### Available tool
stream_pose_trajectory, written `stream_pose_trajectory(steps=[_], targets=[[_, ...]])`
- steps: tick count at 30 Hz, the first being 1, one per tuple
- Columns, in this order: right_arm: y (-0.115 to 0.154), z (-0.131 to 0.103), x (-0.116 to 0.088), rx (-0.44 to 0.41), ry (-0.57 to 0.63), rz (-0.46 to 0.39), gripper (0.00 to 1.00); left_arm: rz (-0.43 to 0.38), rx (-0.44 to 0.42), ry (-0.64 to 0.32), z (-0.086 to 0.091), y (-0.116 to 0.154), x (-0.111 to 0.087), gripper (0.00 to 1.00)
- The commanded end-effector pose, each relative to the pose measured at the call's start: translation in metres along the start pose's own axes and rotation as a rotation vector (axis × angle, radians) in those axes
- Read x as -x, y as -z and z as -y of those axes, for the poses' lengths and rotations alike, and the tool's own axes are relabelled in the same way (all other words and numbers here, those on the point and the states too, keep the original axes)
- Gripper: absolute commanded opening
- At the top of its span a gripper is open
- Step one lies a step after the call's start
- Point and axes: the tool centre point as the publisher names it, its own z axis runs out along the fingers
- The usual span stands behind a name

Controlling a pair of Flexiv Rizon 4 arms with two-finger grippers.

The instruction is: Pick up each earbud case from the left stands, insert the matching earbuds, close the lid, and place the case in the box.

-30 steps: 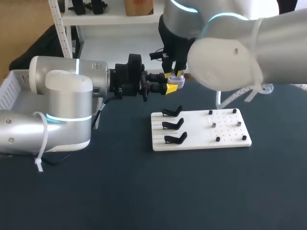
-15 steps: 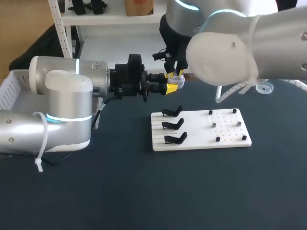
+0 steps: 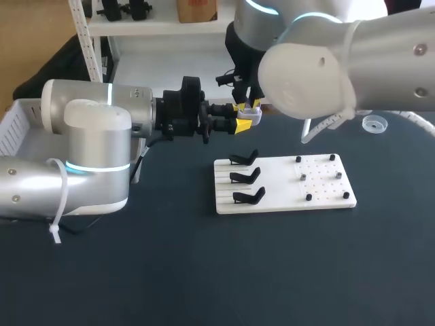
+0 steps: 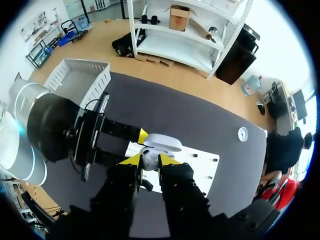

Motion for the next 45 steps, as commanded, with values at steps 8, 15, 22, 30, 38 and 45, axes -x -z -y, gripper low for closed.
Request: stream_pose_trajectory(steps=[8, 15, 22, 30, 38, 45], targets=[[-0.007, -0.002, 0.001, 0.005, 0.006, -0.007, 0.0, 0.002, 0.003, -0.002, 0.001, 0.0, -0.001, 0.0], [-0.012, 0.0, -0.002, 0.003, -0.003, -0.016, 0.0, 0.002, 0.003, -0.002, 0.001, 0.0, -0.001, 0.0], [-0.014, -0.001, -0.001, 0.003, -0.01, -0.015, 0.05, 0.002, 0.003, -0.002, 0.001, 0.0, -0.001, 0.0], [-0.012, -0.002, -0.001, 0.001, -0.002, -0.008, 0.32, 0.002, 0.003, -0.002, 0.001, 0.0, -0.001, 0.0], [-0.008, -0.003, -0.002, -0.002, 0.008, -0.008, 0.32, 0.002, 0.003, -0.002, 0.001, 0.0, -0.001, 0.0], [-0.006, -0.003, -0.002, -0.008, 0.014, -0.012, 0.31, 0.002, 0.003, -0.002, 0.001, 0.0, -0.001, 0.0]])
